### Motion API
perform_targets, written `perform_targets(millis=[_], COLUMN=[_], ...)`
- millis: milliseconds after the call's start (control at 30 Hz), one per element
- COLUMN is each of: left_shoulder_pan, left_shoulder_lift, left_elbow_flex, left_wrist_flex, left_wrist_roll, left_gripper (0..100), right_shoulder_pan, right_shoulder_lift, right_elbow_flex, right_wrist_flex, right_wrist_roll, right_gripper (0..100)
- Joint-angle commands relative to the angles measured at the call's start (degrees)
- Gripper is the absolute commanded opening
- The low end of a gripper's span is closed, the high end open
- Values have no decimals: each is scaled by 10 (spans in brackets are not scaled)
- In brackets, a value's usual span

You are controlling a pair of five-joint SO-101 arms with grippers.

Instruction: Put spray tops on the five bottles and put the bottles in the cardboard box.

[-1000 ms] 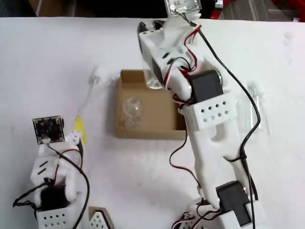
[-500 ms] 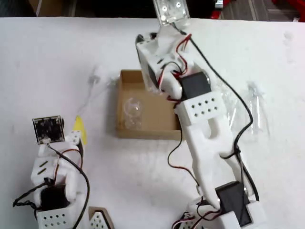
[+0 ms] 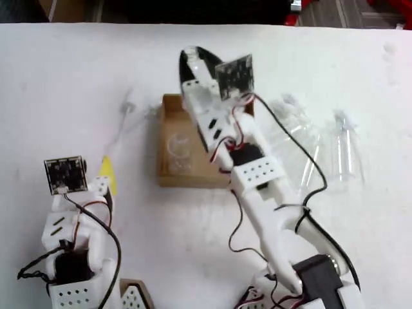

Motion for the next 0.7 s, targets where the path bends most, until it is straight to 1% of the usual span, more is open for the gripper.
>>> perform_targets(millis=[0,200,267,500,667], left_shoulder_pan=[7,7,7,7,7], left_shoulder_lift=[-7,-7,-7,-7,-7], left_elbow_flex=[-4,-4,-4,-4,-4], left_wrist_flex=[-13,-13,-12,-13,-13], left_wrist_roll=[0,0,0,0,0], left_gripper=[158,158,158,158,158], right_shoulder_pan=[-7,-12,-13,-32,-35], right_shoulder_lift=[18,144,170,205,253], right_elbow_flex=[-1,0,2,-4,-48], right_wrist_flex=[-44,-190,-218,-225,-223], right_wrist_roll=[6,6,6,6,6], right_gripper=[16,16,16,16,16])
